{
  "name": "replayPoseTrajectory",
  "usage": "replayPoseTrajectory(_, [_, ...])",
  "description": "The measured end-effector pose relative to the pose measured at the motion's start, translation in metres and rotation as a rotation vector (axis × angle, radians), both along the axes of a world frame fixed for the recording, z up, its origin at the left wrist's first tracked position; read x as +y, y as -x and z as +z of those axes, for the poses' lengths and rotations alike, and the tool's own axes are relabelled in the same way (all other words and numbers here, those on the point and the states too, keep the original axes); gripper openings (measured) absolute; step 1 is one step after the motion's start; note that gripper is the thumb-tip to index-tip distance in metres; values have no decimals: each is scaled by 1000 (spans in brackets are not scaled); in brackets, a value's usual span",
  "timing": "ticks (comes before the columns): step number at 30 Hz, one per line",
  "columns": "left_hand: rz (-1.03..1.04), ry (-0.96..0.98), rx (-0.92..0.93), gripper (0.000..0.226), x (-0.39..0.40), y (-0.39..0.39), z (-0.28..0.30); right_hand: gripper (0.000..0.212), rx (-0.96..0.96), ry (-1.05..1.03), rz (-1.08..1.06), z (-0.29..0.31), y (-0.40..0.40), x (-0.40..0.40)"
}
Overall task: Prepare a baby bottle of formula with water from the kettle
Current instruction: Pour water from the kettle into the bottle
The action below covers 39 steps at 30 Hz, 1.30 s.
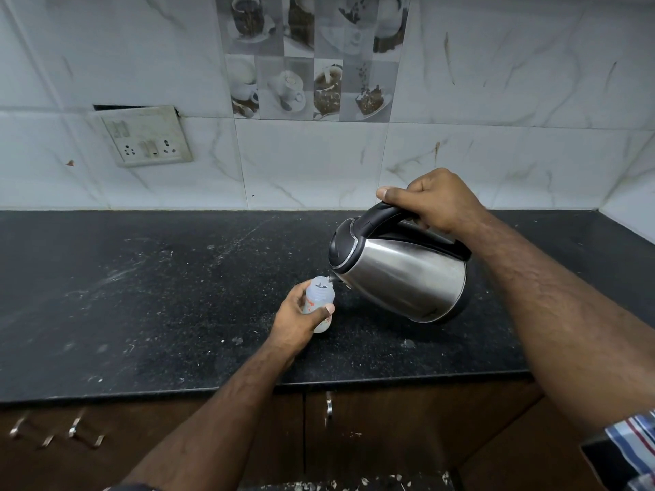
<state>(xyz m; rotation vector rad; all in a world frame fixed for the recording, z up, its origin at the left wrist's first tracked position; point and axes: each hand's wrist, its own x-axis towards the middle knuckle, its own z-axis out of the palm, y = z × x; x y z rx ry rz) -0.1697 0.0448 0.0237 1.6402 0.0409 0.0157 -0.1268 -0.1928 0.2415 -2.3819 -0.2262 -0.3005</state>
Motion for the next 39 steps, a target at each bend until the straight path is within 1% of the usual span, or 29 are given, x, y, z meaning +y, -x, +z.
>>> replayPoseTrajectory(11, [-12, 35, 2, 52, -1, -1, 0, 68, -1, 7, -8, 1, -1, 1])
replayPoseTrajectory(16, [-9, 23, 7, 51, 0, -1, 1, 78, -3, 8, -10, 1, -1, -1])
replayPoseTrajectory(22, [-6, 29, 1, 50, -2, -1, 2, 68, -1, 6, -11, 0, -4, 0])
replayPoseTrajectory(27, [-11, 51, 12, 52, -2, -1, 2, 69, 2, -6, -26, -2, -6, 0])
replayPoseTrajectory(39, [3, 35, 22, 54, -3, -3, 0, 68, 6, -20, -25, -3, -9, -4])
